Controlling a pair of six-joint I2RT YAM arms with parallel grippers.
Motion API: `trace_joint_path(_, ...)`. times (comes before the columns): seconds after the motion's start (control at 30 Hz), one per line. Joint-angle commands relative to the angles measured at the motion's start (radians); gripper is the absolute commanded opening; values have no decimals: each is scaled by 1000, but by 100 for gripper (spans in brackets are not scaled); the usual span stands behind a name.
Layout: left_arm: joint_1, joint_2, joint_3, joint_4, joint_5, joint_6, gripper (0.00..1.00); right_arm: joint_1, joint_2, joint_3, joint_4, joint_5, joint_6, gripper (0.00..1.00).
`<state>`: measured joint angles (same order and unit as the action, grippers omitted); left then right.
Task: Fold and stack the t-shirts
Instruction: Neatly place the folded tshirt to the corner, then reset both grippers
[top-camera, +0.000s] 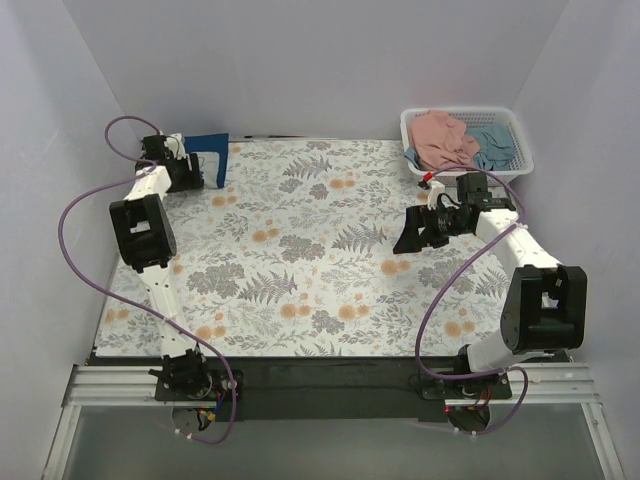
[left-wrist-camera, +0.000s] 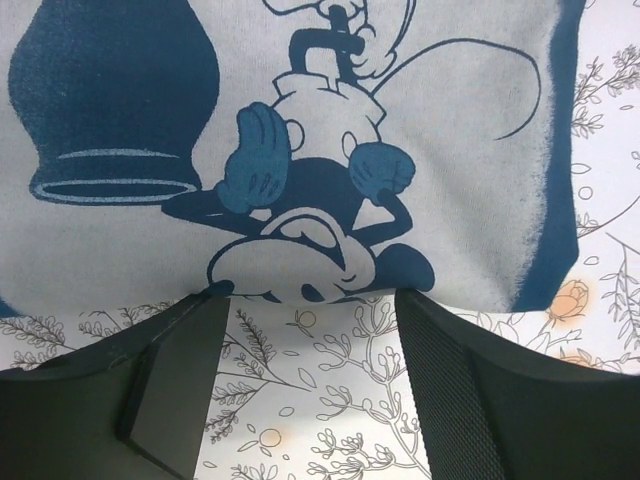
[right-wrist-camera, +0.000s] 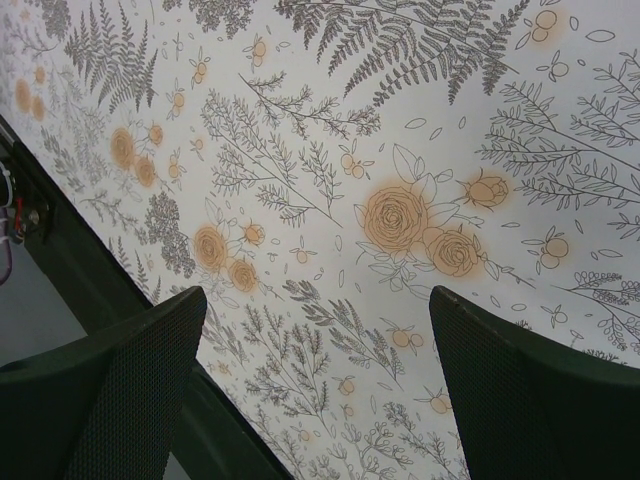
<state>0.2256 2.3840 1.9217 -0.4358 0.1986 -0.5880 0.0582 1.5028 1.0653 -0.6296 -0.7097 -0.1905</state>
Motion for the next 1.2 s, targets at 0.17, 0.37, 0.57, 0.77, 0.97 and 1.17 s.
trace_joint_path(0.17, -5, -190, -1, -177, 218, -91, 83, -12, -19, 91, 1, -14, 0, 98)
trace_joint_path(0.37, -68, -336, 74, -382, 269, -110, 85, -43, -91, 102, -1, 21, 6, 98)
trace_joint_path(0.57, -153, -590, -146, -389, 372, -118, 86, -49, -188, 81, 2, 101, 7, 98)
trace_joint_path(0.77, -262, -868, -473, -313, 406, -113, 87, -49, -257, -13, -2, 76, 40, 98)
trace_joint_path(0.97, -275, -1084, -800, -258, 415, -136, 87, -49, -317, -139, 1, 93, 25, 98)
trace_joint_path(1.17, -275, -1169, -900, -280, 348, -127, 87, -49, -358, -183, 7, 98, 23, 98)
